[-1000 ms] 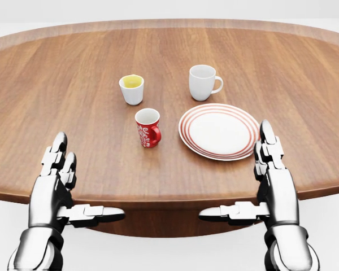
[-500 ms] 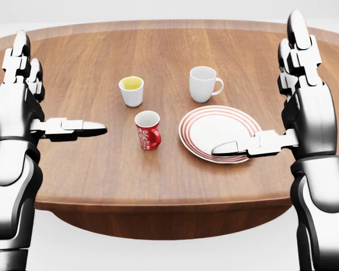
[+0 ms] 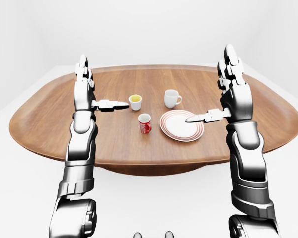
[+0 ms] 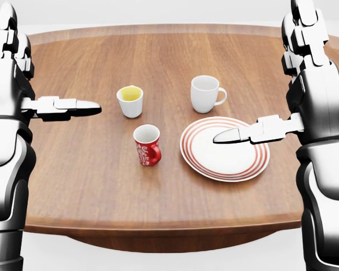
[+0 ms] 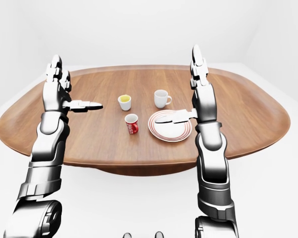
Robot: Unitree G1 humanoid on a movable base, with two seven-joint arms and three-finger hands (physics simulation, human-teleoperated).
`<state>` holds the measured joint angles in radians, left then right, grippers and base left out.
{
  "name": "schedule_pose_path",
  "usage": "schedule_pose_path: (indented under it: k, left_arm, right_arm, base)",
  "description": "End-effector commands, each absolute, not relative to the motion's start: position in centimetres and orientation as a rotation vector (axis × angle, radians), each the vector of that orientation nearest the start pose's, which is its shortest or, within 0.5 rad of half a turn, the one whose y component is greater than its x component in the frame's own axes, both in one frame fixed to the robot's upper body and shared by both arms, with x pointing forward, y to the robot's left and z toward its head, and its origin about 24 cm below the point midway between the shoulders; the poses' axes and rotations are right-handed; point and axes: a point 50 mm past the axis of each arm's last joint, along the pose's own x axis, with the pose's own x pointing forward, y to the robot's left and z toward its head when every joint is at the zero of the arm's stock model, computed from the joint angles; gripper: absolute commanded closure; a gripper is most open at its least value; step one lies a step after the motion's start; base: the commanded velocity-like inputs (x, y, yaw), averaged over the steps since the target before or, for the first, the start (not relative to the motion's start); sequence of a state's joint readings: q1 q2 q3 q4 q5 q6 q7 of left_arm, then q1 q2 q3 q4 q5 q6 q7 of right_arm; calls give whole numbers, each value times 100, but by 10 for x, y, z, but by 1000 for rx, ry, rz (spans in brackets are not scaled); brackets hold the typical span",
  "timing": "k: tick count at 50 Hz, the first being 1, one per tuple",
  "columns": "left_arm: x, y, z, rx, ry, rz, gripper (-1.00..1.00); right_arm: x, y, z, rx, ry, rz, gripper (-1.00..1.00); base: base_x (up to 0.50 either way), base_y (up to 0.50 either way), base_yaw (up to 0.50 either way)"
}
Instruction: Pick up the red mug and put it on the plate
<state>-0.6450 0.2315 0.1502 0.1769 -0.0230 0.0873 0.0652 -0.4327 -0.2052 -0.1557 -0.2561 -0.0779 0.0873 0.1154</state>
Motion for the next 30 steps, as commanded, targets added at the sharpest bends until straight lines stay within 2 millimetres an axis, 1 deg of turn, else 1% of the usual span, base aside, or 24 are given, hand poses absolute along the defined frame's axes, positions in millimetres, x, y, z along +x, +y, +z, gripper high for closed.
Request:
schedule_pose_path:
  k: [1, 9, 30]
  left_arm:
    - [350, 187, 201, 135, -408, 118, -100]
    - [350, 187, 200, 138, -404, 118, -100]
    - [350, 185, 199, 139, -401, 114, -100]
  right_arm:
    - [291, -177, 219, -293, -603, 23, -100]
    - [294, -177, 215, -292, -583, 24, -100]
    - [294, -177, 213, -300, -575, 32, -100]
  base:
    - [20, 0, 0]
    - [20, 0, 0]
    - [20, 0, 0]
